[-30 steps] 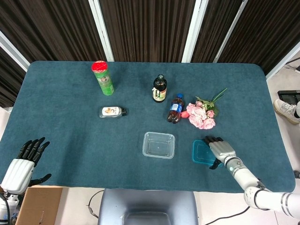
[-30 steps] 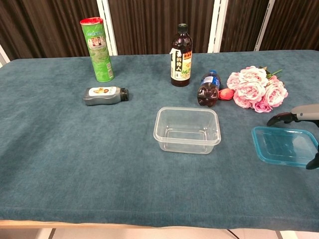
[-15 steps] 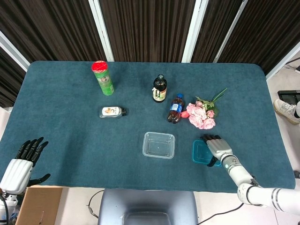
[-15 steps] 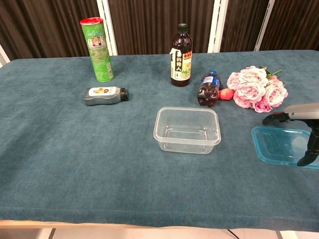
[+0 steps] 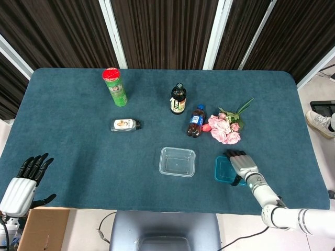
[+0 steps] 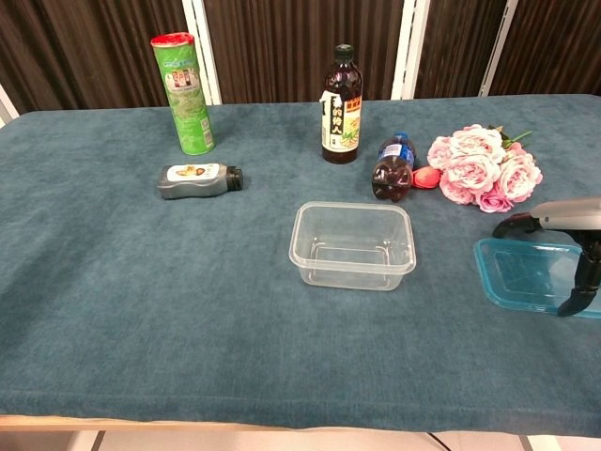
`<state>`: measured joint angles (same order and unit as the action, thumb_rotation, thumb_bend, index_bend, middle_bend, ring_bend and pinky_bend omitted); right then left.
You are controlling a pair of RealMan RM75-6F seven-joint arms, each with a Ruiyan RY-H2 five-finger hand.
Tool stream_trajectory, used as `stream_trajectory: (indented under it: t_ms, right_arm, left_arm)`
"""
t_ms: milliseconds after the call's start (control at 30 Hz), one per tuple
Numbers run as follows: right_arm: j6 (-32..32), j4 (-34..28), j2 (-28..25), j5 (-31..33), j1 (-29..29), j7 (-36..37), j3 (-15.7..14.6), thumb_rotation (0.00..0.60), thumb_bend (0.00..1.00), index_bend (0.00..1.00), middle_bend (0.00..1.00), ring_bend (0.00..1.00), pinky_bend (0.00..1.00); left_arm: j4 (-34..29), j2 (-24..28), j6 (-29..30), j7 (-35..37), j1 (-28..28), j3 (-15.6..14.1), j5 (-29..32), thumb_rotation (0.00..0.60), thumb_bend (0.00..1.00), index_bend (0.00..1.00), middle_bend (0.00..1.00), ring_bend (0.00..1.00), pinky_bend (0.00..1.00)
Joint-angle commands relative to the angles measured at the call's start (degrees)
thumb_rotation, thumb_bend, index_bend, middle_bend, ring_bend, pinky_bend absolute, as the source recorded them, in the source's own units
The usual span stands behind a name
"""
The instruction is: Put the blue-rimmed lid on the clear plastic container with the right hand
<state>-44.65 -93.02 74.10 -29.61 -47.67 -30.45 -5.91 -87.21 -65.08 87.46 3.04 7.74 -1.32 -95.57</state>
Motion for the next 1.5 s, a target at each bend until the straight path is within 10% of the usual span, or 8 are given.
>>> stream_trajectory:
  t_ms: [33, 467, 933, 1500]
  right_arm:
    - [-0.26, 0.08, 0.21, 0.35, -0.22, -0.25, -0.15, 0.6, 0.13, 0.18, 0.04, 0.0, 0.0]
    - [-1.04, 0.44, 0.96, 1.91, -0.94, -1.26, -0.96, 0.6, 0.13, 0.26, 0.16, 0.01, 0.0]
    - [-4.0, -0.03, 1.65, 2.57, -1.16, -3.11, -1.43, 0.6, 0.14, 0.63, 0.46, 0.38, 0.01]
    - [-8.2, -0.77, 2.05, -1.04, 0.82, -2.81, 0.31, 0.6, 0.26, 0.83, 0.61, 0.57, 0.31]
  left_arm:
    - [0.05, 0.0, 0.07, 0.05, -0.04, 0.01, 0.01, 0.6, 0.44, 0.0, 0.0, 0.0, 0.08]
    - [0.02, 0.12, 0.25, 0.34, -0.12, -0.01, -0.02, 0.6, 0.44, 0.0, 0.0, 0.0, 0.08]
    - [-0.02, 0.25, 0.31, 0.66, -0.11, 0.05, 0.0, 0.6, 0.44, 0.0, 0.0, 0.0, 0.08]
    - [0.04, 0.3, 0.39, 0.99, -0.13, 0.13, 0.1, 0.6, 0.44, 0.0, 0.0, 0.0, 0.08]
